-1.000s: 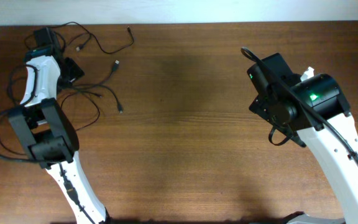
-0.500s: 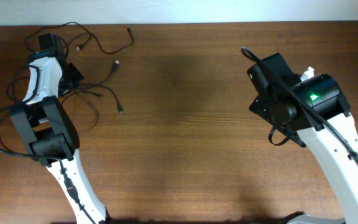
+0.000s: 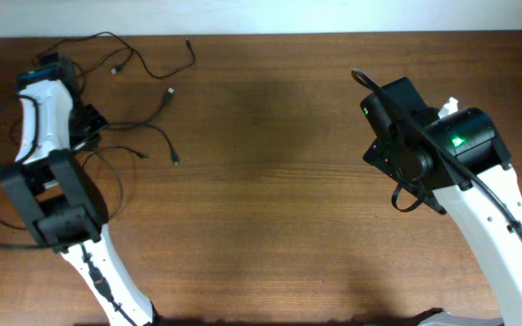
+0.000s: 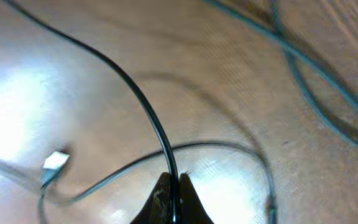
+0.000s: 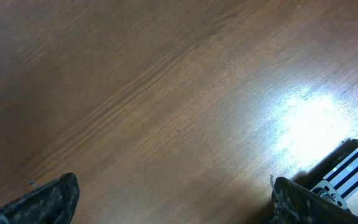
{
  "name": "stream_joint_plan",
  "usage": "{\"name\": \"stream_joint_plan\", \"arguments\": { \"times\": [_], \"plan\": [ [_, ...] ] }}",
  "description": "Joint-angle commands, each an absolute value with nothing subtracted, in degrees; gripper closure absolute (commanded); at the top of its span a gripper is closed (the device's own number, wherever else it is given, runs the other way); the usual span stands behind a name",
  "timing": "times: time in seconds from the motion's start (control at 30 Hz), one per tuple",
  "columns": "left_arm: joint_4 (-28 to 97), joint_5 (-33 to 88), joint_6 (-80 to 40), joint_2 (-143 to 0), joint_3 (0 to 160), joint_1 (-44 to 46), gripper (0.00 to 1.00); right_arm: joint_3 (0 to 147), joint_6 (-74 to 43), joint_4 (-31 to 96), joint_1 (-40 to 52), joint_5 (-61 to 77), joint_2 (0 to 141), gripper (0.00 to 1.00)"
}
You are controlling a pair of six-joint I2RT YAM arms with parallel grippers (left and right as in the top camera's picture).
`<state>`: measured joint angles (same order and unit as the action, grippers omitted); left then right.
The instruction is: Untangle cables
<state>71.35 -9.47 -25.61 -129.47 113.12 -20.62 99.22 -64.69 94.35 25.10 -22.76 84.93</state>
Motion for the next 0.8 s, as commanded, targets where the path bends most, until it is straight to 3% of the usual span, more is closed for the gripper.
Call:
{"name": "stream_joint_plan", "arguments": {
  "times": [0.0,0.33,0.37,0.4,0.43,0.67,0.77],
  "plan": [
    [74.1,-12.3,-28.5,-124.0,114.4,-23.6,1.00,99.7,-64.8,94.5,25.0,-22.7,84.6,0.02],
    [84.9,-12.3,-34.7,-123.5,114.4,-29.8,0.98,99.7,-64.8,94.5,25.0,-22.7,84.6,0.02],
    [85.1,-12.2,-34.7,-123.5,114.4,-30.1,0.88,99.7,-64.8,94.5,25.0,-22.7,84.6,0.02],
    [85.1,-11.3,-34.7,-123.5,114.4,-30.2,0.51,99.7,-64.8,94.5,25.0,-22.7,84.6,0.02],
    [84.8,-9.9,-34.7,-123.5,114.4,-30.2,0.05,99.7,-64.8,94.5,25.0,-22.7,84.6,0.02],
    [82.9,-6.9,-34.5,-123.9,114.4,-29.5,0.02,99.7,-64.8,94.5,25.0,-22.7,84.6,0.02],
    [79.7,-6.9,-32.4,-123.9,114.4,-28.4,0.12,99.7,-64.8,94.5,25.0,-22.7,84.6,0.02]
  ]
}}
